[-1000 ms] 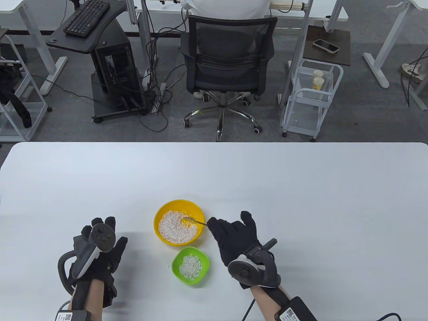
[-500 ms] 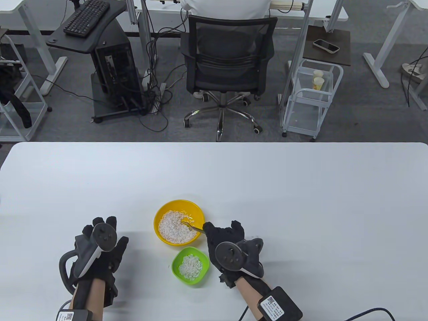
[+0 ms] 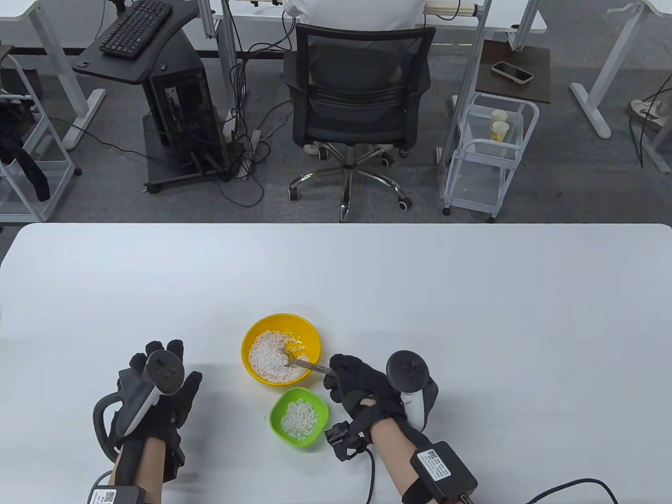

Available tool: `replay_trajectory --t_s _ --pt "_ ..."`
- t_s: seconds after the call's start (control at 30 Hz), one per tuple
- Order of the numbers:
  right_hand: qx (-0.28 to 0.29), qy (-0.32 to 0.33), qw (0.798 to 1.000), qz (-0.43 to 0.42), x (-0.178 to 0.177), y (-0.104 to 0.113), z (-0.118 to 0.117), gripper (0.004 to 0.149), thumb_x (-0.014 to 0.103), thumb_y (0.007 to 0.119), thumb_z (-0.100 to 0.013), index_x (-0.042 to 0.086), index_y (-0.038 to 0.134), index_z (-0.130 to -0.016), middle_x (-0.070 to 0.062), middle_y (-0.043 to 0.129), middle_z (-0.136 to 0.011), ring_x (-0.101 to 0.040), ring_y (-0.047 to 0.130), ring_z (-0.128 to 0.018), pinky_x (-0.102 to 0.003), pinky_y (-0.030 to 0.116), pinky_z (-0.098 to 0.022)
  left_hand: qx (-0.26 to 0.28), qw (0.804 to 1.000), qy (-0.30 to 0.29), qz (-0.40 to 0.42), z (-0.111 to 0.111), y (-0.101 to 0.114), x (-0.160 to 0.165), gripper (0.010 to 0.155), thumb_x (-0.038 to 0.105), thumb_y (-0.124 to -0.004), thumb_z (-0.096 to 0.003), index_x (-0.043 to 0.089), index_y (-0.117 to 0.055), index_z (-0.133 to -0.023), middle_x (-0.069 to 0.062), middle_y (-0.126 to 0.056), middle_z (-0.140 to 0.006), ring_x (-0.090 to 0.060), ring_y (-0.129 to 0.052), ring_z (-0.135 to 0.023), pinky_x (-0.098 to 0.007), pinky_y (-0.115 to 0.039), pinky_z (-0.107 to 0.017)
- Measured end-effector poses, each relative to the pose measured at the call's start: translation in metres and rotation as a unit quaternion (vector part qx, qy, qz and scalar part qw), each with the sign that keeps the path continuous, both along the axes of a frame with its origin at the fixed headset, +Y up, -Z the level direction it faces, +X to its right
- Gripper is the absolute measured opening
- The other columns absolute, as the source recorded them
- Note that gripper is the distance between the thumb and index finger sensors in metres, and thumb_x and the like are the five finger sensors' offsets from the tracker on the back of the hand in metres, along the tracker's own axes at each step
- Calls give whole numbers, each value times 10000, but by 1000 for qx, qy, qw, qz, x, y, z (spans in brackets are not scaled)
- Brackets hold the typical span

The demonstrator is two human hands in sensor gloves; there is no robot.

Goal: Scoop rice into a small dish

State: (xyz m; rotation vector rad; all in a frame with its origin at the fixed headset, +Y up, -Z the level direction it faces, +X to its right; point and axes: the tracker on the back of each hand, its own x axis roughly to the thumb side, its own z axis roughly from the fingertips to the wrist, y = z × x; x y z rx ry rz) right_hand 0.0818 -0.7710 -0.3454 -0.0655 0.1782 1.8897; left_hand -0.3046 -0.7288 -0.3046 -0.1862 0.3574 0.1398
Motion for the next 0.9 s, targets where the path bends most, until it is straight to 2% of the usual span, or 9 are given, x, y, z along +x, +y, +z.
replay_trajectory --t_s 0.33,0.67,0.9 --pt "-13 -7 1000 -28 12 -4 -1 435 122 688 -532 -33 762 -932 -262 969 -710 -402 951 -487 -718 606 -581 1 1000 -2 4 0 0 -1 722 628 -617 -489 443 -304 -1113 41 -308 -1276 -301 -367 -1190 -583 -401 -851" --pt "15 -12 997 -78 42 21 -7 417 113 692 -532 -15 787 -917 -260 968 -703 -417 934 -481 -731 592 -584 7 1000 -2 14 1 0 -3 723 629 -617 -487 444 -305 -1112 43 -309 -1276 -298 -366 -1191 -582 -403 -851" --pt "-33 114 992 -47 57 36 -10 412 106 698 -552 -8 790 -937 -275 954 -738 -449 911 -526 -760 544 -602 7 1000 -2 15 2 1 -4 723 628 -617 -488 443 -304 -1113 44 -309 -1275 -298 -369 -1190 -582 -404 -850"
